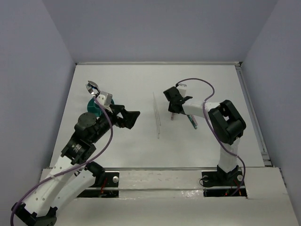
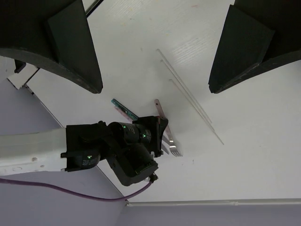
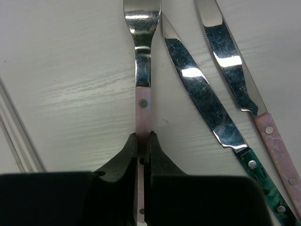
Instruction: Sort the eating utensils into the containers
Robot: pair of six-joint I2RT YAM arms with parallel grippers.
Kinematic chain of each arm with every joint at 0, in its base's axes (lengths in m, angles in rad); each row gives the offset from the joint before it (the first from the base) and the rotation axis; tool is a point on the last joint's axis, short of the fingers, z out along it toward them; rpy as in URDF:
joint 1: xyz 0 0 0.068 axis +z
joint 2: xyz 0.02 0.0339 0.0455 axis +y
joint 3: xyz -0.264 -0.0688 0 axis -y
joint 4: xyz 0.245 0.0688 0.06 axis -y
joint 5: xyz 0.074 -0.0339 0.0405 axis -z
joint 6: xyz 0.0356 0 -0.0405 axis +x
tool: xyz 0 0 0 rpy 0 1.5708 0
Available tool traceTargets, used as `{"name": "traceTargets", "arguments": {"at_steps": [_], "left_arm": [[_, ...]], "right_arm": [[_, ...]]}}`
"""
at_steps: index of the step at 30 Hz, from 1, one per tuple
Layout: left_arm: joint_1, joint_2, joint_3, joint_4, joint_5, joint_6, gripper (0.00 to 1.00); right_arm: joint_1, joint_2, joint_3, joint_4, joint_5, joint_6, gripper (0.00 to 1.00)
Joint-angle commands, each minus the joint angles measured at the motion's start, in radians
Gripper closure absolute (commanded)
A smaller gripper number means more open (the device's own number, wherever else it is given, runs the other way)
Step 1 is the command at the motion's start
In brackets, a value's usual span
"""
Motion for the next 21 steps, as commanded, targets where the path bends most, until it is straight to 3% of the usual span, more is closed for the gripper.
{"name": "traceTargets", "arguments": {"at_steps": [1, 5, 13, 21], "left_arm": [[0.011, 0.024, 0.028, 0.038, 0.038, 0.01, 0.01], [0.02, 0.057, 0.022, 0.044, 0.071, 0.005, 0.04], [0.02, 0.121, 0.019, 0.092, 0.116, -0.05, 0.19], [0.02, 0.236, -0.025, 0.211, 0.234, -0.251, 0.27]], "right_arm": [[0.01, -0.036, -0.023, -0.036, 0.027, 0.012, 1.0], [0.01, -0.088, -0.037, -0.027, 0.057, -0.005, 1.0], [0.09, -0.308, -0.172, 0.113, 0.081, -0.149, 1.0], [0.149, -0.609, -0.383, 0.363, -0.298, -0.232, 1.0]]}}
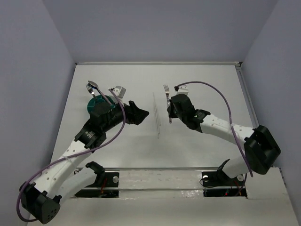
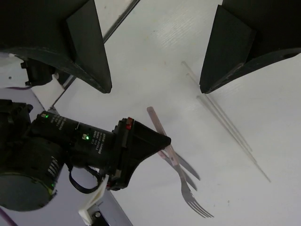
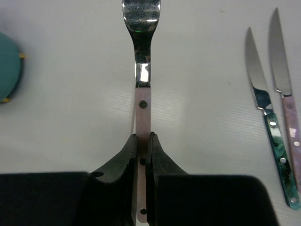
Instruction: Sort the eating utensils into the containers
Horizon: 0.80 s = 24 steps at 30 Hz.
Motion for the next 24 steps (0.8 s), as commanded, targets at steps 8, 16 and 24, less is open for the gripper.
{"name": "traceTargets", "arguments": {"at_steps": [8, 16, 24], "left_arm": [[0.005, 0.128, -0.152, 0.389, 0.037, -0.33, 0.47], [-0.058, 0.306, -0.136, 0.498, -0.008, -0.369, 0.53], [-0.079, 0.392, -0.108, 0.527, -0.045, -0.364, 0.58]], "right_arm": [[0.053, -0.265, -0.253, 0.368, -0.355, -0.034, 1.0], [0.092, -0.236, -0.247, 0.413, -0.38, -0.033, 1.0], [0.103, -0.206, -0.249, 0.441, -0.434, -0.037, 1.0]]}}
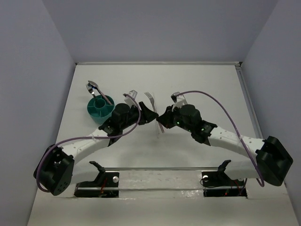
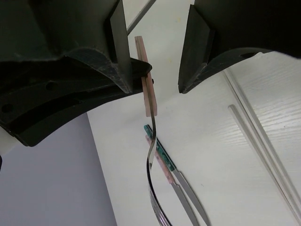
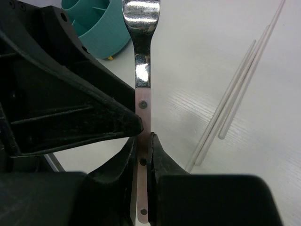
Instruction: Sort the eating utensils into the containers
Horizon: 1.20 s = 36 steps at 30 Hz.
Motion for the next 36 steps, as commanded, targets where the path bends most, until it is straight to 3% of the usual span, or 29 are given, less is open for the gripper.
{"name": "traceTargets", "arguments": {"at_steps": [1, 7, 10, 14, 18, 19, 23, 24, 26, 29, 36], "left_arm": [[-0.01, 0.031, 0.051, 0.091, -0.026, -0.008, 0.58], [-0.019, 0.085, 0.052, 0.119, -0.044, -0.021, 0.68], [-0.03, 0.105, 0.061, 0.119, -0.044, -0.016, 0.9], [-0.03, 0.111, 0.066, 0.108, -0.079, -0.002, 1.0], [-0.03, 0.097, 0.072, 0.084, -0.122, 0.022, 1.0], [-0.03, 0.091, 0.078, 0.076, -0.131, 0.03, 1.0], [-0.03, 0.045, 0.121, -0.017, -0.225, 0.081, 1.0], [-0.03, 0.038, 0.132, -0.037, -0.248, 0.093, 1.0], [-0.015, 0.016, 0.167, -0.096, -0.313, 0.127, 1.0], [0.027, -0.028, 0.219, -0.183, -0.401, 0.165, 1.0], [0.231, -0.099, 0.377, -0.39, -0.481, 0.271, 1.0]], "right_arm": [[0.021, 0.023, 0.006, 0.1, -0.034, -0.012, 1.0], [0.021, 0.047, -0.005, 0.126, -0.053, -0.015, 1.0], [0.021, 0.049, -0.013, 0.127, -0.042, -0.02, 1.0], [0.021, 0.051, -0.019, 0.127, -0.05, -0.023, 1.0], [0.021, 0.051, -0.028, 0.123, -0.047, -0.011, 0.98], [0.021, 0.049, -0.027, 0.114, -0.038, -0.008, 0.94], [0.021, 0.022, -0.024, 0.065, -0.04, 0.006, 0.59], [0.021, 0.012, -0.013, 0.051, -0.05, 0.002, 0.46], [0.021, -0.027, -0.007, 0.022, -0.068, -0.015, 0.32], [0.021, -0.107, -0.014, -0.011, -0.088, -0.035, 0.19], [0.021, -0.248, -0.028, -0.15, 0.007, -0.106, 0.13]]}}
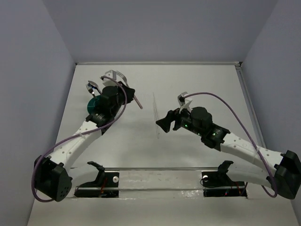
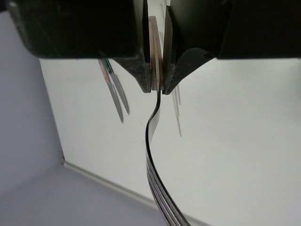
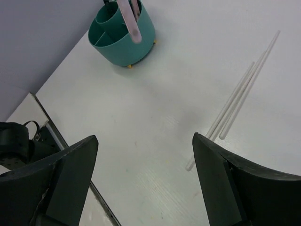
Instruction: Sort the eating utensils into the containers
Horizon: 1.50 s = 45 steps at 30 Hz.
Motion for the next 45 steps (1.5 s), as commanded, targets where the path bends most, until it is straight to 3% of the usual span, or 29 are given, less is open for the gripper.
{"name": "traceTargets", "arguments": {"at_steps": [1, 7, 11, 17, 27, 37, 45], "left_arm": [[0.13, -0.056, 0.133, -0.131, -0.11, 0.117, 1.0], [0.276, -0.051, 0.206, -0.211, -0.305, 0.281, 1.0], [0.34, -0.041, 0.159, -0.139, -0.447, 0.345, 1.0], [0.371, -0.005, 0.104, -0.034, -0.535, 0.388, 1.0], [0.371, -0.001, -0.059, 0.167, -0.558, 0.439, 1.0], [0.371, 0.056, -0.064, 0.207, -0.52, 0.421, 1.0], [0.371, 0.012, -0.057, 0.202, -0.48, 0.398, 1.0]], "right_arm": [[0.009, -0.072, -0.012, -0.08, 0.078, -0.06, 0.13], [0.009, -0.107, -0.038, -0.104, 0.171, -0.048, 0.13], [0.009, -0.179, -0.072, -0.08, 0.193, -0.027, 0.13], [0.009, -0.198, -0.077, -0.089, 0.19, -0.022, 0.14], [0.009, -0.201, -0.075, -0.095, 0.207, -0.03, 0.15], [0.009, -0.175, -0.075, -0.089, 0.211, -0.027, 0.16], [0.009, -0.152, -0.071, -0.083, 0.202, -0.024, 0.16]]}}
